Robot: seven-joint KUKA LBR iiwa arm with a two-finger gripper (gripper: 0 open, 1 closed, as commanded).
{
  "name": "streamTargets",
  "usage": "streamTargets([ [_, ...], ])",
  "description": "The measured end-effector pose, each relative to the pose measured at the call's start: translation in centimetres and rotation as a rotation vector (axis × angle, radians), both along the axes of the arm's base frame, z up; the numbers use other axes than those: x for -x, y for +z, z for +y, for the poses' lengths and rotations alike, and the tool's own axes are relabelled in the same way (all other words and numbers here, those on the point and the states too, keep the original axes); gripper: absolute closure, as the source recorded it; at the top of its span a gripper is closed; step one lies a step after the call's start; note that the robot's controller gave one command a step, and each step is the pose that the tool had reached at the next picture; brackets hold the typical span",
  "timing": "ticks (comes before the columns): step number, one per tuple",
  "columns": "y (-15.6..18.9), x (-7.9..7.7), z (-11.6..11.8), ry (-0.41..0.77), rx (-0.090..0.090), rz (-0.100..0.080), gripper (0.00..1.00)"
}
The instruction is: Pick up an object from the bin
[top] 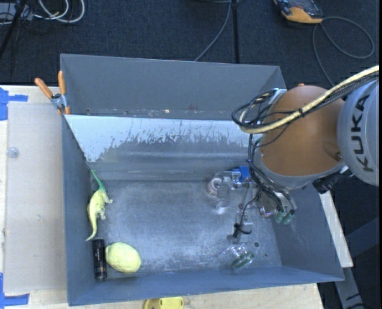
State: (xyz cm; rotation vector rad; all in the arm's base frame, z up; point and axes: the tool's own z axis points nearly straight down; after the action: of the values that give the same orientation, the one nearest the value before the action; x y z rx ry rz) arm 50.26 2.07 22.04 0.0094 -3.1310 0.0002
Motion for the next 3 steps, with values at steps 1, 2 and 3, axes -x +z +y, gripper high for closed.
streamTargets([
  [1, 0.4, -0.2, 0.0, 0.0, 0.0, -0.008, 0.0],
  [2, 2.6, 1.4, 2.3, -0.061, 0.002, -0.002, 0.0],
  [3, 4.4, 0.4, 0.4, -0.08, -0.003, -0.006, 0.0],
])
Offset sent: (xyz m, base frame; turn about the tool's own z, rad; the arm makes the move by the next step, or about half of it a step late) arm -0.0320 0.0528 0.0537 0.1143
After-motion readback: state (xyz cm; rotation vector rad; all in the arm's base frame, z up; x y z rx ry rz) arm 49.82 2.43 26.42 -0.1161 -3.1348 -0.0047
